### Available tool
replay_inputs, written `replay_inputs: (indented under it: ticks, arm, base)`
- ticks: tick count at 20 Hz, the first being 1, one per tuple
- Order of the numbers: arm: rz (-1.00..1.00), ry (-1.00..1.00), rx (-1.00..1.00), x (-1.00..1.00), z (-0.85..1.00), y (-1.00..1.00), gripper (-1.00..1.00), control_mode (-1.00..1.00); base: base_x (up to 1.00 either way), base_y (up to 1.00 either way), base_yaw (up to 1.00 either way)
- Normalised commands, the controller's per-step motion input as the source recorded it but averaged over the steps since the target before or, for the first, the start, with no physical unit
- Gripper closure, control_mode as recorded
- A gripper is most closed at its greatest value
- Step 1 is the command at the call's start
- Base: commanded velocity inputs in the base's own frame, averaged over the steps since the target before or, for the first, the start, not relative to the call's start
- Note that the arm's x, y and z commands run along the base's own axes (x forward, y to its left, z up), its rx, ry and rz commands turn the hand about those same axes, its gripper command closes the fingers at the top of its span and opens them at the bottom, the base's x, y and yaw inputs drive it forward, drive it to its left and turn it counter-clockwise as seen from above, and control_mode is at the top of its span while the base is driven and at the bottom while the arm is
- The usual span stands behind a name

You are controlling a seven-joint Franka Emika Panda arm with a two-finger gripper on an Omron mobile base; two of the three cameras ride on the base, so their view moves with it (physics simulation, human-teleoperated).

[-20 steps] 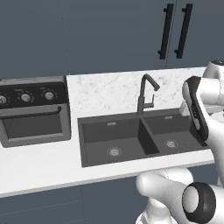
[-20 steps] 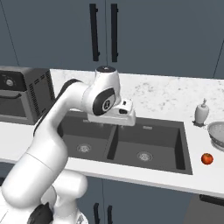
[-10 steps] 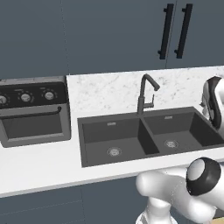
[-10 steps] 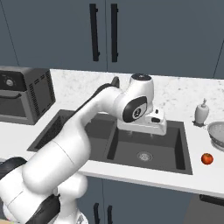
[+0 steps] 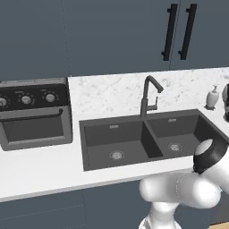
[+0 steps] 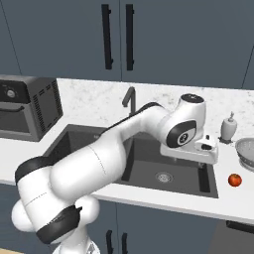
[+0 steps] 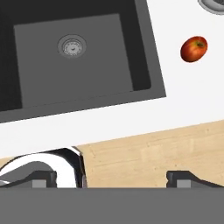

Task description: Put the colander in the sink, put the apple in the colander, and turn on the sink faucet and pour water over the colander.

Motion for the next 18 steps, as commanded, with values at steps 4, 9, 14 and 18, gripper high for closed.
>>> replay_inputs:
  ticks: [4,9,14,18]
  arm:
    - [-0.04,0.0,0.0,0.1,-0.07,-0.59,-1.0,-1.0]
    - [-0.03,0.0,0.0,0.16,-0.05,-0.64,-1.0,-1.0]
    - [-0.01,0.0,0.01,0.1,-0.14,-0.77,-1.0,-1.0]
    - [0.0,0.0,0.0,0.16,-0.11,-0.6,-1.0,-1.0]
  base:
    - [0.0,0.0,0.0]
    - [0.0,0.0,0.0]
    - [0.0,0.0,0.0]
    - [0.0,0.0,0.0]
